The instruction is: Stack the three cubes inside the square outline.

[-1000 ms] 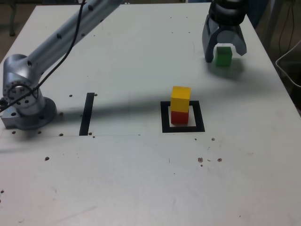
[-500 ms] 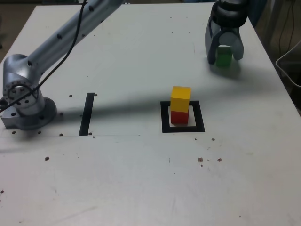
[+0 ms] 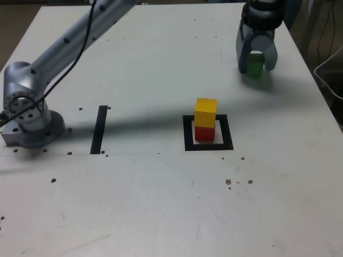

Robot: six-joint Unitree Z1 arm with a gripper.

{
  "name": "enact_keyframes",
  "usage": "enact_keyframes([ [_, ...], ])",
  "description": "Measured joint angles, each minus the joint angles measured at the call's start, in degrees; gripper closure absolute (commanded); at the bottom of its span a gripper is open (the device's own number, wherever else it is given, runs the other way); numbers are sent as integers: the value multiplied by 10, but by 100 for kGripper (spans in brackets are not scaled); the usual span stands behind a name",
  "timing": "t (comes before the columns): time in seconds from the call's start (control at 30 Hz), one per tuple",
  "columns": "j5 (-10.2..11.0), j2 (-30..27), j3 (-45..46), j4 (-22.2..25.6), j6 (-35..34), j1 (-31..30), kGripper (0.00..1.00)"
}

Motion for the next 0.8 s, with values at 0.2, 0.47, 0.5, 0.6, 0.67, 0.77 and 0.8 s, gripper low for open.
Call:
enact_keyframes([
  [0.2,2,-44,29,12,5,-1,80],
  [0.47,14,-134,105,22,8,-18,80],
  [0.5,18,-148,120,21,7,-23,80],
  [0.6,25,-189,160,17,-5,-38,80],
  [0.67,26,-207,173,17,-11,-46,80],
  [0.77,26,-230,215,15,-29,-61,80],
  [0.8,25,-237,226,15,-34,-69,80],
])
